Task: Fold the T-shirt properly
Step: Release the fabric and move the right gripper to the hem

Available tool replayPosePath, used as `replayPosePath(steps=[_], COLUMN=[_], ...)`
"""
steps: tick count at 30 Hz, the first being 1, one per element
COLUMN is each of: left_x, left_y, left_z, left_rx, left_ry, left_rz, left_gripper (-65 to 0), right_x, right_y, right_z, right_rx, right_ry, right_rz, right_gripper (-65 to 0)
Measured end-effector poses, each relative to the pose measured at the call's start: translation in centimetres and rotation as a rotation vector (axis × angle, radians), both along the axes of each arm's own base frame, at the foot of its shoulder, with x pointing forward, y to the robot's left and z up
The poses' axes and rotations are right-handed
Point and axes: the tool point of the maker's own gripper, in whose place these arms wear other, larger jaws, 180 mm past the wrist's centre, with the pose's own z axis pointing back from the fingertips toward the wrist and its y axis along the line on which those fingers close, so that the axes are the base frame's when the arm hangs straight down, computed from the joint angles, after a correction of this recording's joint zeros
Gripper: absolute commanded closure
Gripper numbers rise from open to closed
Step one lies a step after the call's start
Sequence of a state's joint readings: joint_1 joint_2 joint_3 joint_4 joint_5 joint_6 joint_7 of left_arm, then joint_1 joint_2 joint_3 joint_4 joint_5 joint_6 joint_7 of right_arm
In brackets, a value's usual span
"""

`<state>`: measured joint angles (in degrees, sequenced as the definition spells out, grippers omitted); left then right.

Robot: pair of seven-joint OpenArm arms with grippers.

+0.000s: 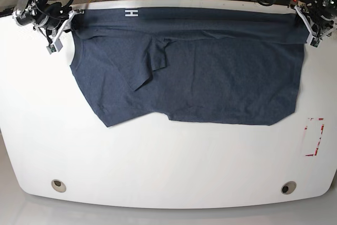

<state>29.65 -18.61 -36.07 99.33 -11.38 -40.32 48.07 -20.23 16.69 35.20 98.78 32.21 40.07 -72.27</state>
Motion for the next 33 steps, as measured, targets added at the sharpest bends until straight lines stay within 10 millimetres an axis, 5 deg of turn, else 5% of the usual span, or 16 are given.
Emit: replayPosePath(steps=[3, 12, 20, 27, 33], left_x=[0.0, 3.2, 5.4, 10.2, 12.8], left_y=[-0.1, -0.7, 0.1, 0.3, -1.1], left_z=[0.8, 4.4, 6.0, 9.0, 7.2], left_rx=[0.031, 0.100, 0.142, 0.139, 0.081], left_ry=[0.008, -0.084, -0.113, -0.259, -0.230], left_rz=[-0.018, -0.072, -0.054, -0.041, -0.069], left_gripper=[-37.9, -37.9, -37.9, -37.8, -37.8], right_x=[0.7, 3.5, 9.8, 14.6, 19.5], right_y=[0.0, 0.6, 0.7, -0.1, 0.3], right_z=[1.1, 4.5, 6.5, 6.5, 6.5], right_rx=[-0.033, -0.086, -0.035, 0.012, -0.050], right_ry=[-0.032, -0.143, -0.277, -0.295, -0.277], right_rz=[0.022, 0.067, 0.026, -0.030, 0.018], right_gripper=[-46.1, -46.6, -46.6, -46.6, -46.6])
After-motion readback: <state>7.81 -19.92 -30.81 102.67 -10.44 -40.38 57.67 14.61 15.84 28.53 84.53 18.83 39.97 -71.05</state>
